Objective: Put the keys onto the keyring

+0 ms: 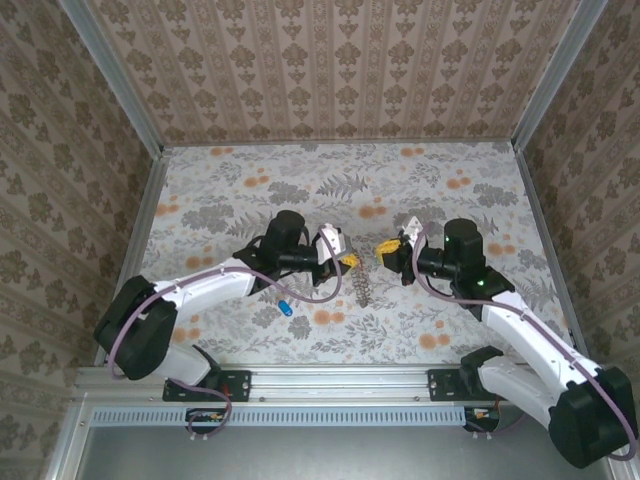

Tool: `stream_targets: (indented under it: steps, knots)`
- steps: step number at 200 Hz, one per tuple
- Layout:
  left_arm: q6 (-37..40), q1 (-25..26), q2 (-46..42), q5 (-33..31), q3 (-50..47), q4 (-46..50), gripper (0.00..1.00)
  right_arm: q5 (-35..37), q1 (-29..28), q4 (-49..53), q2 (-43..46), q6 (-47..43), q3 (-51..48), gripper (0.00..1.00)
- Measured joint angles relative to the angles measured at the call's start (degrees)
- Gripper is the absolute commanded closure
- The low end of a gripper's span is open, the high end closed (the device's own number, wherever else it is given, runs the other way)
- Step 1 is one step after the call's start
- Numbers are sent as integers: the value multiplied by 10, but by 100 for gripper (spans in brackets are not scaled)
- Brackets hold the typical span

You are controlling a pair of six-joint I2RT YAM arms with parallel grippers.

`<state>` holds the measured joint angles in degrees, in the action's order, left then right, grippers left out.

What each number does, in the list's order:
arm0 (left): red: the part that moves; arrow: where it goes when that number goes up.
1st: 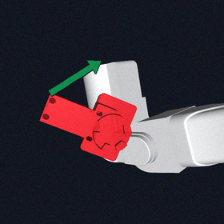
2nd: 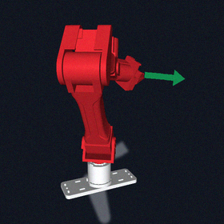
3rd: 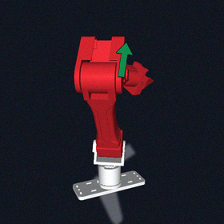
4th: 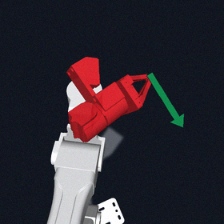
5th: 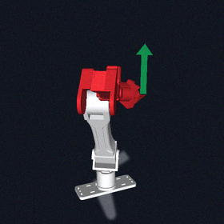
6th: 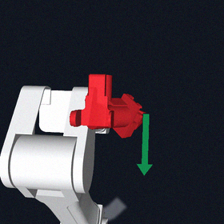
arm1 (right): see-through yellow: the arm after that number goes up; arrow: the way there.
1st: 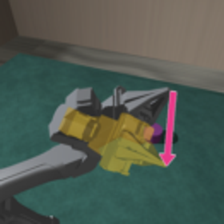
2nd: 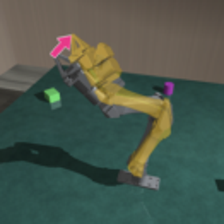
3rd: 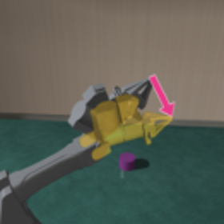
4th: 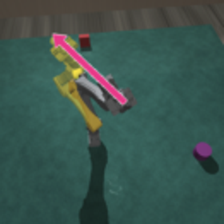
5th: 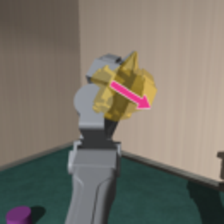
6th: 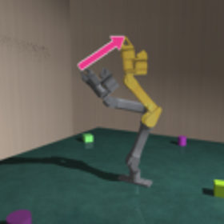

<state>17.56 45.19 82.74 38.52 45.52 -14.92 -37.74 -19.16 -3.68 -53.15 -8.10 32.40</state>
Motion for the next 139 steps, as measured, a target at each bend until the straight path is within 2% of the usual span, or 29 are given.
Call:
stream_targets:
  steps: [56, 139]
  knots:
    - [-13, 11, 24, -17, 0, -59, 100, 0, -25, 5, 12, -57, -3, 100]
    - [-31, 14, 34, -43, -5, -110, 100, 41, -44, -18, -29, -52, -7, 100]
